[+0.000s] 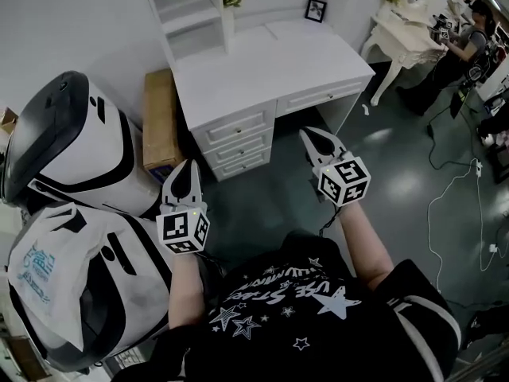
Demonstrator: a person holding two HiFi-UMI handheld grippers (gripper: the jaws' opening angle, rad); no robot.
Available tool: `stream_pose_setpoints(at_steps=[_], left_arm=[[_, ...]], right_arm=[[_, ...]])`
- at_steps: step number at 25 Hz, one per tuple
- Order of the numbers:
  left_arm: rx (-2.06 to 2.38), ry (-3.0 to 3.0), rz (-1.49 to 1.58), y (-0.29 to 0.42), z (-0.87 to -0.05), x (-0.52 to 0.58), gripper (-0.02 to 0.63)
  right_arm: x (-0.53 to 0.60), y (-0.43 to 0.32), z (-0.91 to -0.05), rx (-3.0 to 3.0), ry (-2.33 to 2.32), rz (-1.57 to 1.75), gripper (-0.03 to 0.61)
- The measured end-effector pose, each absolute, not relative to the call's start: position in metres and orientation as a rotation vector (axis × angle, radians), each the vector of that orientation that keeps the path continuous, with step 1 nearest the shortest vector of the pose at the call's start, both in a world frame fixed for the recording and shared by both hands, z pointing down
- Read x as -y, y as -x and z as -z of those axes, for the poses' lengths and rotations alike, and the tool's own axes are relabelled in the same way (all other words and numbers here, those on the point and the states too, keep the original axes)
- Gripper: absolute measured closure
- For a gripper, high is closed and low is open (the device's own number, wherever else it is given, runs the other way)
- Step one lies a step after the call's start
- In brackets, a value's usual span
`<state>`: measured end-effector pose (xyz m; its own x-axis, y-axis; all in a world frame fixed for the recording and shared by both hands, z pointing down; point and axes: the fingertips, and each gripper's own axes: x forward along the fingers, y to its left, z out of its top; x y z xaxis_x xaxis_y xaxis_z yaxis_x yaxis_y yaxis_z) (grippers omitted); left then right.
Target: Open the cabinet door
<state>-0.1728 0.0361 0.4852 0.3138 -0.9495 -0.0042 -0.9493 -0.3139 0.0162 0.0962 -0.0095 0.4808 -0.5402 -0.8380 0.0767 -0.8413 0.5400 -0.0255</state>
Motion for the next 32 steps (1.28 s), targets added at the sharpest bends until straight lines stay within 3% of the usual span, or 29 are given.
stream_pose_setpoints(at_steps=[1,9,11,18,32], left_arm=[[1.830,-2.548,0.036,0.172,-0.482,-0.034,0.602],[1.889,-2.577,0.121,0.160,-0.458,0.011,0.233],[1.921,-2.547,0.108,0.153,-0.458,0.033,0.179],[2.027,-2.462,-0.036,0.120,-0.456,0.112,0.161],[2.174,-2.470,0.010,0.048,-0.401,0.249,0.156]], right_arm=[[0.011,-0.096,-0.479,2.710,-1.480,-0.084,0.572],[0.070,-0.116,-0.480,2.757,-1.469,-0.069,0.572],[0.096,-0.128,-0.482,2.782,-1.468,-0.088,0.572],[0.192,-0.162,-0.479,2.843,-1.377,-0.118,0.572],[0.349,-0.202,-0.434,2.887,-1.267,-0.025,0.574]])
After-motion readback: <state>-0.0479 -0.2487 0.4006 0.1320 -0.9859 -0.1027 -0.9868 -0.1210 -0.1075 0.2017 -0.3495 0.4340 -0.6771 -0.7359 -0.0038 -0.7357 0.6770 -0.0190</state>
